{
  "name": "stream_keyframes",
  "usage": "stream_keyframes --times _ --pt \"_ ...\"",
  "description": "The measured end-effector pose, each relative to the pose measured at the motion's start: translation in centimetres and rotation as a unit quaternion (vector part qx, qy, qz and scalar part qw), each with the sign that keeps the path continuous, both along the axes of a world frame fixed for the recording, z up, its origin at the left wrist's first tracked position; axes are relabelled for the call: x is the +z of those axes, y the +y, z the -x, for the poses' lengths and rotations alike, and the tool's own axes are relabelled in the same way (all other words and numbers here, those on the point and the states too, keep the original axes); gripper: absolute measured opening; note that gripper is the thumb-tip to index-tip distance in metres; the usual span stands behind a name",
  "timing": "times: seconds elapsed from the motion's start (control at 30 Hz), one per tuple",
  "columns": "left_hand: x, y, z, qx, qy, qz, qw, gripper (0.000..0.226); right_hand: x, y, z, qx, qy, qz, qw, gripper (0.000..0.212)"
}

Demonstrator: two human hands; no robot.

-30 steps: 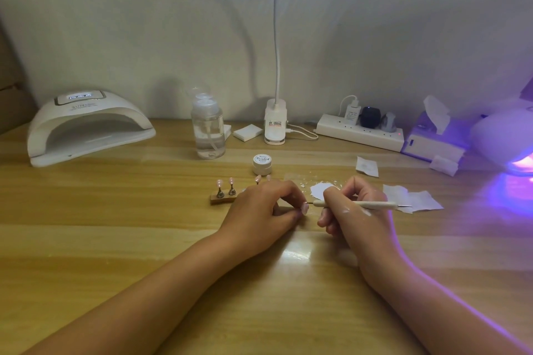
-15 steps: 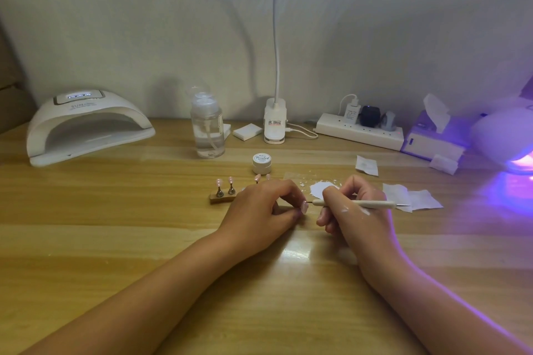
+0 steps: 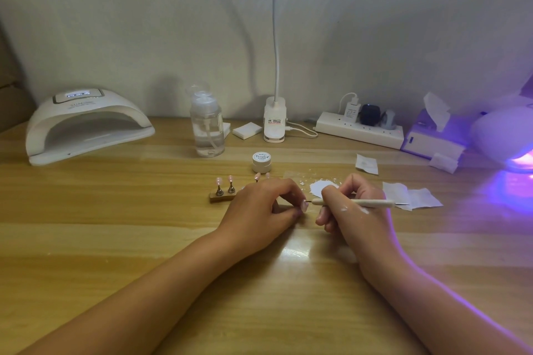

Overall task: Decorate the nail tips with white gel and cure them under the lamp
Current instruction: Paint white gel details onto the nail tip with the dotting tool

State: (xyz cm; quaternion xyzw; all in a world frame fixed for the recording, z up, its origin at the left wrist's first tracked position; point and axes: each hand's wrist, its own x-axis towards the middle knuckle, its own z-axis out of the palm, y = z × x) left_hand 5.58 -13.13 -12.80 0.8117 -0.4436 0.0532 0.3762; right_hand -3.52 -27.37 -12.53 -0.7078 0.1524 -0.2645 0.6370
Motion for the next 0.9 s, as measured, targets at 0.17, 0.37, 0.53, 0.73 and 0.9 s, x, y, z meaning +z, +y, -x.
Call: stream_keyframes --times 0.17,0.37,0.53,0.73,0.9 --pt "0.0 -0.1 0.0 0.002 -0.001 -0.004 1.000 0.025 -0.1 -0.1 -0.1 -0.005 -0.009 -0.003 1.000 0.021" --pt "0.0 -0.1 0.0 0.002 0.000 -0.005 1.000 0.021 0.1 0.0 0.0 -0.007 -0.007 -0.005 1.000 0.020" --pt "-0.1 0.0 0.0 0.002 0.008 -0.004 1.000 0.020 0.1 0.0 0.1 -0.008 -0.005 -0.001 1.000 0.021" --pt "-0.2 0.0 -0.1 0.005 0.032 -0.005 0.999 0.018 1.2 -0.7 0.3 -0.082 -0.076 0.002 0.994 0.013" --pt "-0.1 0.0 0.1 0.013 0.028 -0.010 0.999 0.022 1.1 -3.8 0.1 -0.120 0.023 0.098 0.988 0.017"
